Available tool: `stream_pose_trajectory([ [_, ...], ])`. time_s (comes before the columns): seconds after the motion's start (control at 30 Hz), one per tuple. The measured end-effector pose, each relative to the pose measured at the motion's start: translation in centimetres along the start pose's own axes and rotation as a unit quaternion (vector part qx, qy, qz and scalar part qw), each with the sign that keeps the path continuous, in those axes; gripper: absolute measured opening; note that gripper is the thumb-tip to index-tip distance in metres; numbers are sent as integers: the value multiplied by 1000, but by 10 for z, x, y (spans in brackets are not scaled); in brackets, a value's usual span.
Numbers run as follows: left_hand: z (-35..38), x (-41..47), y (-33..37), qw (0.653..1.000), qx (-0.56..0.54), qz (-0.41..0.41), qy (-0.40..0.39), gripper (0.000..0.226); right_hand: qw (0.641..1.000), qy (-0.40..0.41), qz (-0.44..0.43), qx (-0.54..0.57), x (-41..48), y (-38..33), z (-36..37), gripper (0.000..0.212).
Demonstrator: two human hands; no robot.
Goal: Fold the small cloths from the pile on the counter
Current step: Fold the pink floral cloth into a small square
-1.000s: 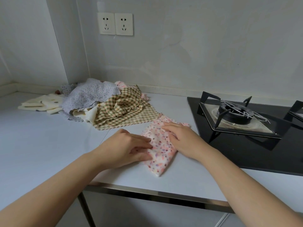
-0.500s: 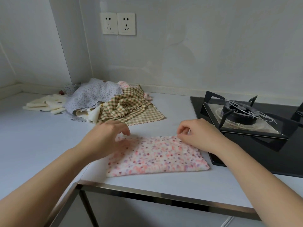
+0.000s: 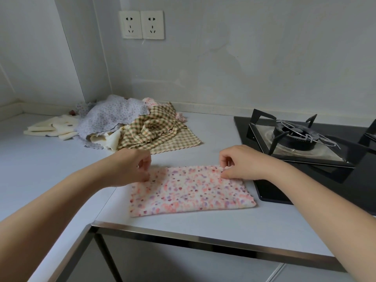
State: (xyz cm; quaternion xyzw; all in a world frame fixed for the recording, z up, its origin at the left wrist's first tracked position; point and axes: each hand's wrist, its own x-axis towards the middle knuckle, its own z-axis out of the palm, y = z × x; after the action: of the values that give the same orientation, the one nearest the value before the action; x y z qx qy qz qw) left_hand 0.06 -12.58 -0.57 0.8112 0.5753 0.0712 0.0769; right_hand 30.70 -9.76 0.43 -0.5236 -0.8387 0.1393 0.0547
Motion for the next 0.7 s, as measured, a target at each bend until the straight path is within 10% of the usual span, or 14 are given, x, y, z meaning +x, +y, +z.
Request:
stream_pose_trajectory([
  [0.57, 26, 3, 20, 984, 78, -98, 128, 5, 995, 71, 69, -18, 9, 0, 14, 9],
  [0.7, 33, -6, 24, 948, 109, 60, 291, 22, 981, 171, 36, -89, -7, -19, 21, 26],
])
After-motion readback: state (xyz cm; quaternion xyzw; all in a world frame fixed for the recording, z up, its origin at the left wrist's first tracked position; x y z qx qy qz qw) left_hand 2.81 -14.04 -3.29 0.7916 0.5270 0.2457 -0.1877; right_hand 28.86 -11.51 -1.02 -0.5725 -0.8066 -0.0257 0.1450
